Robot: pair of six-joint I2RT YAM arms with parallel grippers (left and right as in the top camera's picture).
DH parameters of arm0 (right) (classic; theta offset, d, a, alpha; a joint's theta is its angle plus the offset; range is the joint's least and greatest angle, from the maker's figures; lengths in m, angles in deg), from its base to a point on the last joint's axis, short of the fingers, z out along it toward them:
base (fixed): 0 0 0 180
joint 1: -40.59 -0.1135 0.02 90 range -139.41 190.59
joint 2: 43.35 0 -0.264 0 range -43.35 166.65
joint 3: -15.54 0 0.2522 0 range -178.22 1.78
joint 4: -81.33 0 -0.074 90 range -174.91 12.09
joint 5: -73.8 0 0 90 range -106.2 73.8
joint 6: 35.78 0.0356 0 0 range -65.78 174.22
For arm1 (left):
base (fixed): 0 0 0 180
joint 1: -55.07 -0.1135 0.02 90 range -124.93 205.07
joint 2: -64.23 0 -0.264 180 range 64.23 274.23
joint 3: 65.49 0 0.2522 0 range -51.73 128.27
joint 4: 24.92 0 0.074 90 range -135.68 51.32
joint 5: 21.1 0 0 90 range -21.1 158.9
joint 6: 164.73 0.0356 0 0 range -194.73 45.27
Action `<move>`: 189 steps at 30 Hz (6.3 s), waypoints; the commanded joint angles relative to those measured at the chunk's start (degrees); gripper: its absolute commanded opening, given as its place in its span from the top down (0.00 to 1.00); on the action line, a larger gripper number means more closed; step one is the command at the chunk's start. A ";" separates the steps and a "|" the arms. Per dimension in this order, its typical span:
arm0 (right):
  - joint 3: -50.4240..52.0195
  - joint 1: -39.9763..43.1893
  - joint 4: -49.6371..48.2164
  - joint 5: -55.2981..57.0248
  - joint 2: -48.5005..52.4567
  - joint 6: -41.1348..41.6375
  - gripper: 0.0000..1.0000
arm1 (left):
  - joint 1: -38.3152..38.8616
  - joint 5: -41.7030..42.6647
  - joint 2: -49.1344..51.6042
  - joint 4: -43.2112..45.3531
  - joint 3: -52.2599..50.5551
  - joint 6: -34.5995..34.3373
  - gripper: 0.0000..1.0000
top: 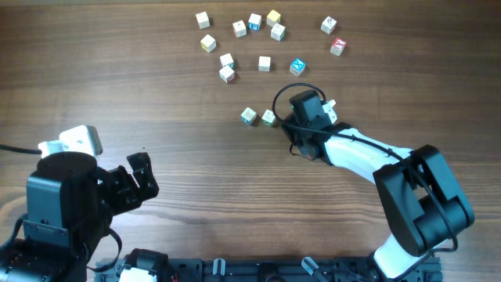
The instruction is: Form a circle
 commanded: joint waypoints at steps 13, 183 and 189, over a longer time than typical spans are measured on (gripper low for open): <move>0.87 -3.15 -4.68 -6.23 3.13 -0.87 0.96 | -0.39 -0.74 0.00 0.11 -0.04 -0.33 0.00; -57.09 0.39 16.59 9.27 35.82 -51.04 0.64 | -0.39 -0.74 0.00 0.13 -0.04 -0.33 0.00; -57.13 0.04 20.85 9.31 28.65 -54.71 0.84 | -0.39 -0.74 0.00 0.13 -0.04 -0.33 0.00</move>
